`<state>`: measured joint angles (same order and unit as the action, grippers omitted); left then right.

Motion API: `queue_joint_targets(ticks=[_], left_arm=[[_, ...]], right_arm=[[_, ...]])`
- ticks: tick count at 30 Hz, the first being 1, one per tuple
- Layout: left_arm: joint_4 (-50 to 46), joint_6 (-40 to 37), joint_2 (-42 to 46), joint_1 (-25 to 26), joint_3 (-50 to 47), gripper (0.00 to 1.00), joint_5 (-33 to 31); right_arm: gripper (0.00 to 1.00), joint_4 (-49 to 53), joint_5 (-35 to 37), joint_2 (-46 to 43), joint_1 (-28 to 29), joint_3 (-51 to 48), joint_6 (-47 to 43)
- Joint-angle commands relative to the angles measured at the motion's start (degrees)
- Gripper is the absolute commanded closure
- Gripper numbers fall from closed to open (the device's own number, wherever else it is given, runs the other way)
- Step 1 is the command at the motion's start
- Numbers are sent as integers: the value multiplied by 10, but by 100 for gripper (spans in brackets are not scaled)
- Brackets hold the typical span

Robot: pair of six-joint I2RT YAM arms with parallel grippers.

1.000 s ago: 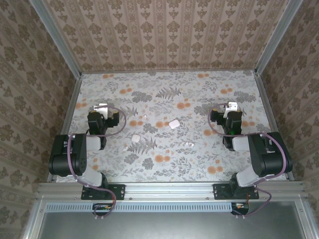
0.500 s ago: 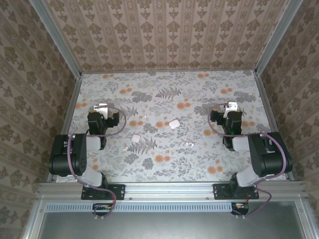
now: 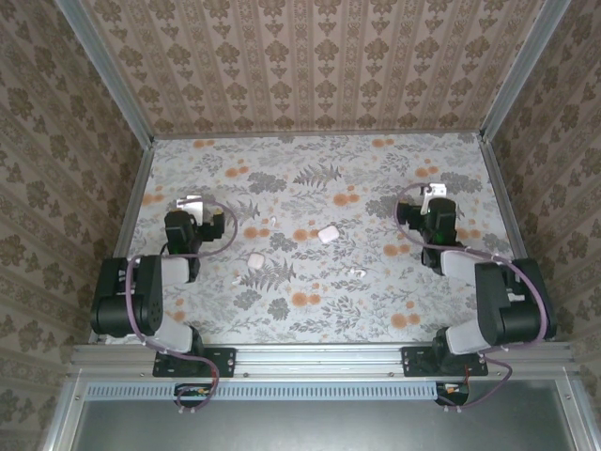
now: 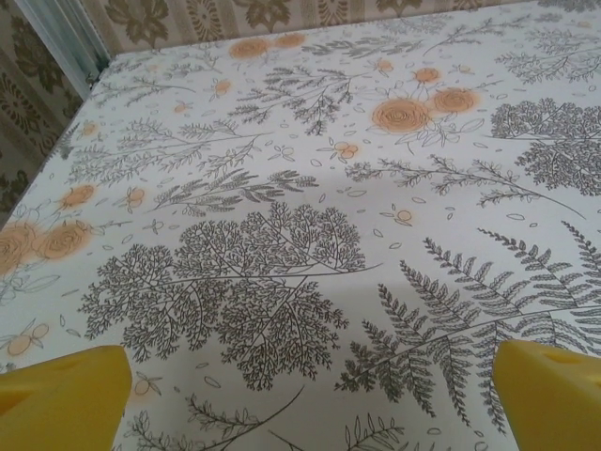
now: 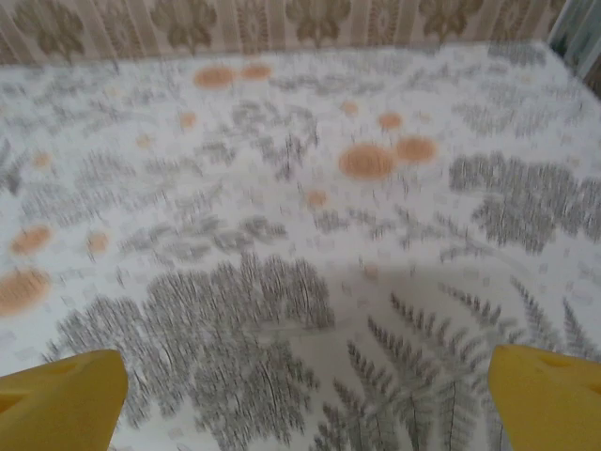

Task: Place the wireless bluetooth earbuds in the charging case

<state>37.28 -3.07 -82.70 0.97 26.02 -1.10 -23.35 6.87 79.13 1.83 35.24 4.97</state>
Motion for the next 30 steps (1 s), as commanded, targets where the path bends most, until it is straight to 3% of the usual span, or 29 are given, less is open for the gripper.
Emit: queue_joint_targets(ticks=[1, 7, 14, 18, 22, 26, 30], left_arm=[[-133, 36, 46, -2, 61, 0, -26], [-332, 90, 111, -2, 151, 0, -5], [-525, 147, 117, 13, 232, 0, 69], [-567, 155, 123, 55, 225, 0, 87], [-594, 161, 125, 141, 214, 0, 43], [-581, 181, 121, 217, 199, 0, 24], [-547, 205, 112, 247, 183, 0, 30]], right_arm=[[0, 220, -24, -36, 13, 68, 46], [0, 411, 10, -37, 113, 160, 56], [0, 585, 5, 105, 245, 304, 101], [0, 614, 17, 177, 293, 371, 105], [0, 661, -9, 261, 313, 455, 103], [0, 698, -15, 331, 326, 517, 100], [0, 713, -11, 376, 330, 555, 112]])
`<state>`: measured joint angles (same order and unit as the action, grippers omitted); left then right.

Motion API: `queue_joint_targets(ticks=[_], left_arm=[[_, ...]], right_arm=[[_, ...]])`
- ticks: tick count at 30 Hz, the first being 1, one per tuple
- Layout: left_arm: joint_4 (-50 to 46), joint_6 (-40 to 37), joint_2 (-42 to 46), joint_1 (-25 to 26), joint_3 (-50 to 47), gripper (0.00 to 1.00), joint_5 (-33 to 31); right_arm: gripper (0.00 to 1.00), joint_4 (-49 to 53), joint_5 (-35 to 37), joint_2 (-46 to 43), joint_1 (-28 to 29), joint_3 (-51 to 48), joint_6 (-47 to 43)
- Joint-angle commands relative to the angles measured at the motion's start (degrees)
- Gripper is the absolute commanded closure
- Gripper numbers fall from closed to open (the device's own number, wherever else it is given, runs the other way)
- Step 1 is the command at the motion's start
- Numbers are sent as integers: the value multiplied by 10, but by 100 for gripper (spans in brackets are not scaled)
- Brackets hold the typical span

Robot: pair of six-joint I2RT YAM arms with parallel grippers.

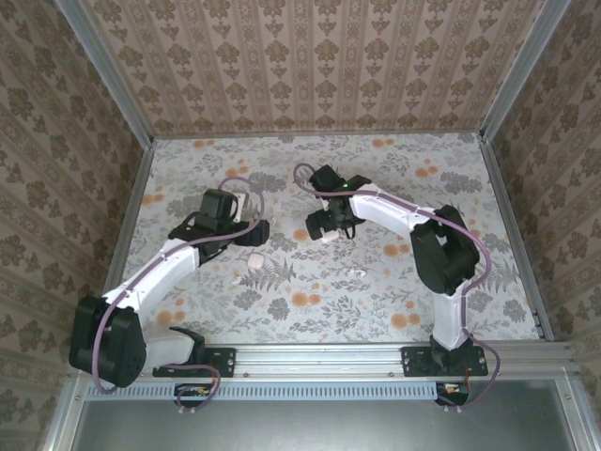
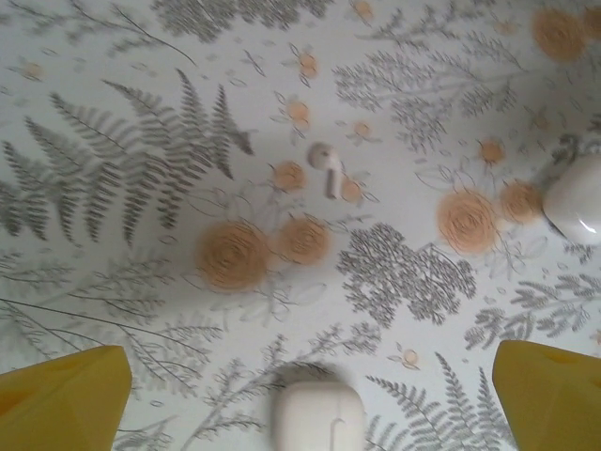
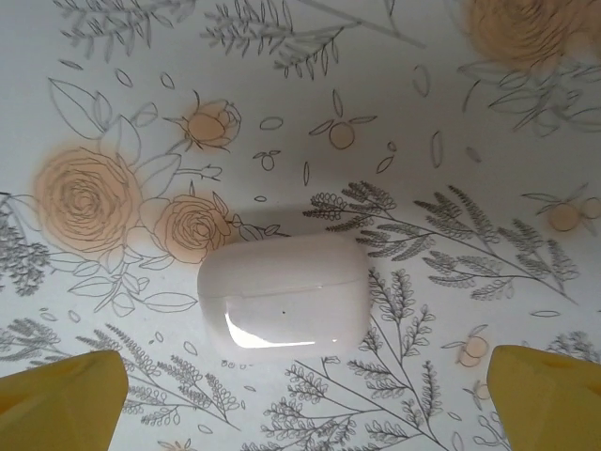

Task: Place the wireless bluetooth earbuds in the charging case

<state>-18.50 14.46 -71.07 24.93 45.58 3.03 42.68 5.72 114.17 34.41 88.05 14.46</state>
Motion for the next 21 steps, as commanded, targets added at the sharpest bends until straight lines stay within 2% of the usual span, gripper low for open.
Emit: queue_joint_targets(ticks=[1, 12, 21], left_arm=[[21, 30, -8, 21, -16, 0, -10], [43, 13, -1, 43, -28, 2, 11], [47, 4, 36, 43, -46, 2, 15]], right_arm=[[0, 53, 0, 34, 4, 33, 19], [4, 62, -5, 116, 0, 99, 15], [25, 62, -18, 130, -7, 97, 39]])
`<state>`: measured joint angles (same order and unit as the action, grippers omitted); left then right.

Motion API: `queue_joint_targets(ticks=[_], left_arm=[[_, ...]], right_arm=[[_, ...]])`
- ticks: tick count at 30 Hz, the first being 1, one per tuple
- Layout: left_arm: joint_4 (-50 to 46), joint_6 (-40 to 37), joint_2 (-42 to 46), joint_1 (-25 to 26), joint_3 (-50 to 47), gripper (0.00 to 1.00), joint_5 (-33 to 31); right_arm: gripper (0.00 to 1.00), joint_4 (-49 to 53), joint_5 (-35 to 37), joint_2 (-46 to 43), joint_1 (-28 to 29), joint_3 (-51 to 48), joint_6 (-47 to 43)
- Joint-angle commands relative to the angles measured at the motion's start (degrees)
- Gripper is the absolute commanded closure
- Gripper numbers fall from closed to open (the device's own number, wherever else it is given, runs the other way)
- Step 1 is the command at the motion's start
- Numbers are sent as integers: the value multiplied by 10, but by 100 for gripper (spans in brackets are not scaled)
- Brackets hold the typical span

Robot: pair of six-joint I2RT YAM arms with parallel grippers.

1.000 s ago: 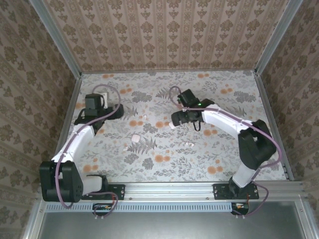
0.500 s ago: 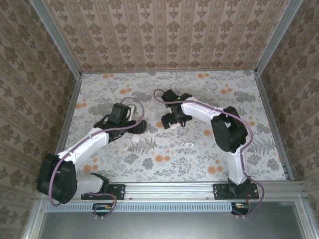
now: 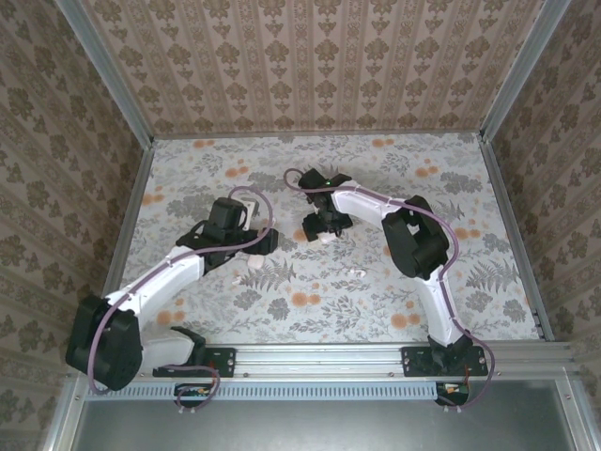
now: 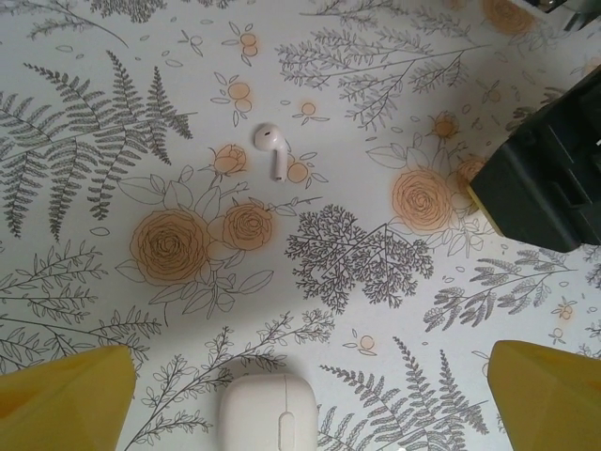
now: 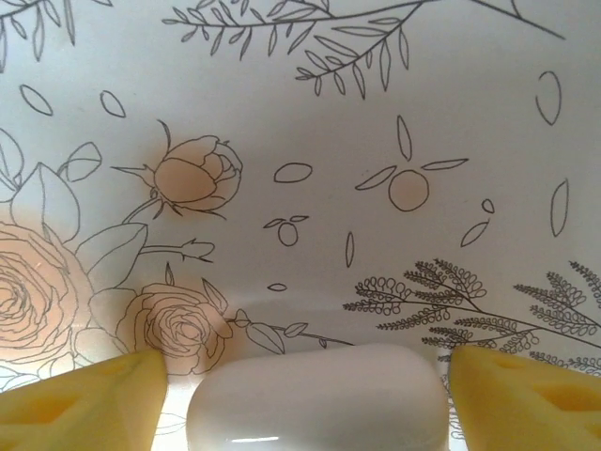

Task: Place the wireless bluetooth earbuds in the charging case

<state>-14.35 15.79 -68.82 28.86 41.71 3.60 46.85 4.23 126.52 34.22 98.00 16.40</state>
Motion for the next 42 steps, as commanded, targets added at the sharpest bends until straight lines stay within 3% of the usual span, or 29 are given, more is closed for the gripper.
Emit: queue_joint_targets(ticks=[1, 8, 17, 25, 33, 37, 42], left_arm=[[5, -10, 13, 4, -6, 2, 11], [10, -10, 2, 3, 10, 1, 43], [29, -19, 27, 3, 3, 1, 52], [108, -10, 89, 3, -53, 5, 62], [213, 3, 108, 8, -83, 8, 135], [298, 24, 104, 37, -98, 13, 145], [345, -12, 83, 103, -76, 14, 124]], right_arm=[[26, 13, -6, 0, -5, -13, 25], [21, -2, -22, -25, -8, -64, 55], [36, -28, -29, -60, -12, -100, 72], [41, -79, -97, -123, -44, -148, 113], [42, -159, -149, -239, -58, -210, 196], [41, -197, -146, -307, -57, -230, 235], [41, -247, -134, -388, -50, -255, 279]])
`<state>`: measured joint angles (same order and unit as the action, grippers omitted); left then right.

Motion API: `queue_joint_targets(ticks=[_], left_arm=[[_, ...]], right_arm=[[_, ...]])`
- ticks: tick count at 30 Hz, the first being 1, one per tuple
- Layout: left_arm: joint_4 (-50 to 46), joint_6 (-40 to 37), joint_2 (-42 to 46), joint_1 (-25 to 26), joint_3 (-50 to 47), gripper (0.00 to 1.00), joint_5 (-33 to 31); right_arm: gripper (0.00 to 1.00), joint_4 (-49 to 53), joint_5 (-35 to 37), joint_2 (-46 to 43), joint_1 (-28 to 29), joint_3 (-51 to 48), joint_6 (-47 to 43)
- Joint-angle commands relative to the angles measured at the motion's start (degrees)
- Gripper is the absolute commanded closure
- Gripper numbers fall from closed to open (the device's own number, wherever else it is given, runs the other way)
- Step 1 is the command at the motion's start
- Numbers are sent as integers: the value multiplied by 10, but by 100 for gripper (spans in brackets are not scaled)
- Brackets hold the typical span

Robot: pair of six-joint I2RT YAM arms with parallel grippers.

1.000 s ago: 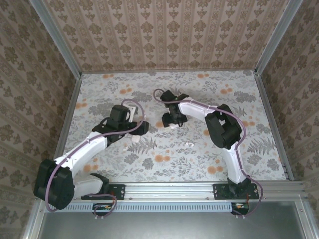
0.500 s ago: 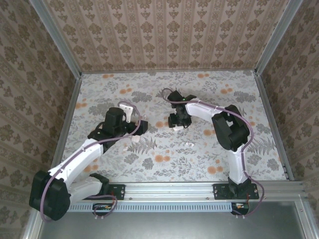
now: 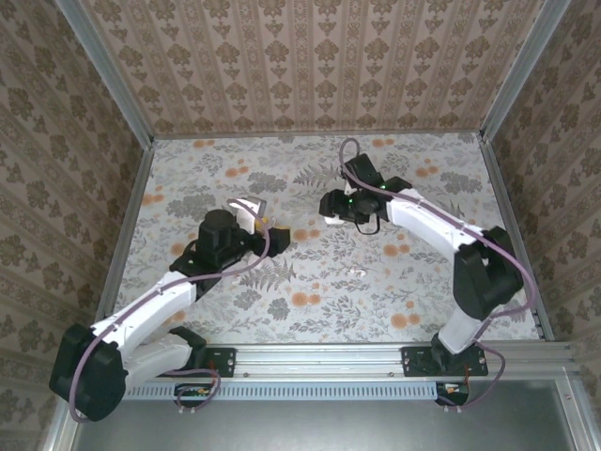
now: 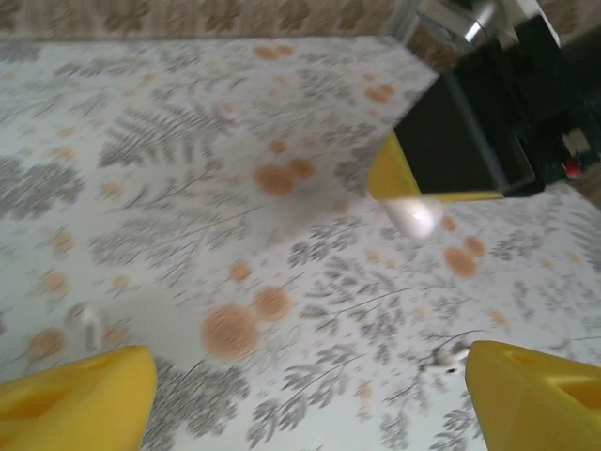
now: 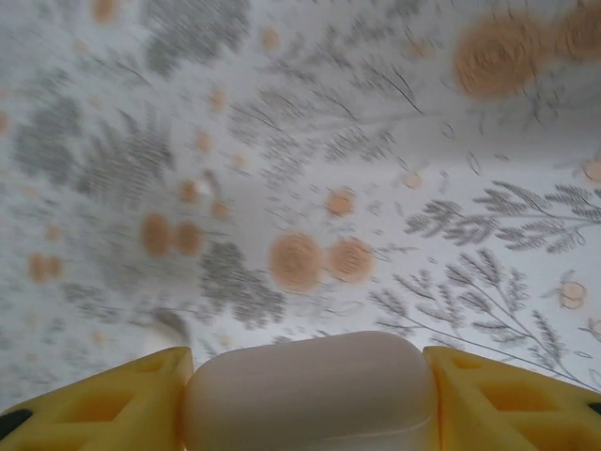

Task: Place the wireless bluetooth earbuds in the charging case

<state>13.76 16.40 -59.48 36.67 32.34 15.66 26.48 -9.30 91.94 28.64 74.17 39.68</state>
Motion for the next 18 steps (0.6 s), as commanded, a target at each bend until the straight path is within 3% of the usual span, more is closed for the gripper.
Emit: queue_joint_targets(ticks=[1, 9, 18], left_arm=[[72, -24, -17, 33, 23, 15, 3], [160, -15, -96, 78, 69, 19, 17], [210, -3, -163, 92, 116, 27, 33]], right_arm=[[41, -53, 3, -56, 7, -23, 54], [42, -125, 10, -145, 27, -70, 111], [41, -140, 13, -175, 41, -83, 131]])
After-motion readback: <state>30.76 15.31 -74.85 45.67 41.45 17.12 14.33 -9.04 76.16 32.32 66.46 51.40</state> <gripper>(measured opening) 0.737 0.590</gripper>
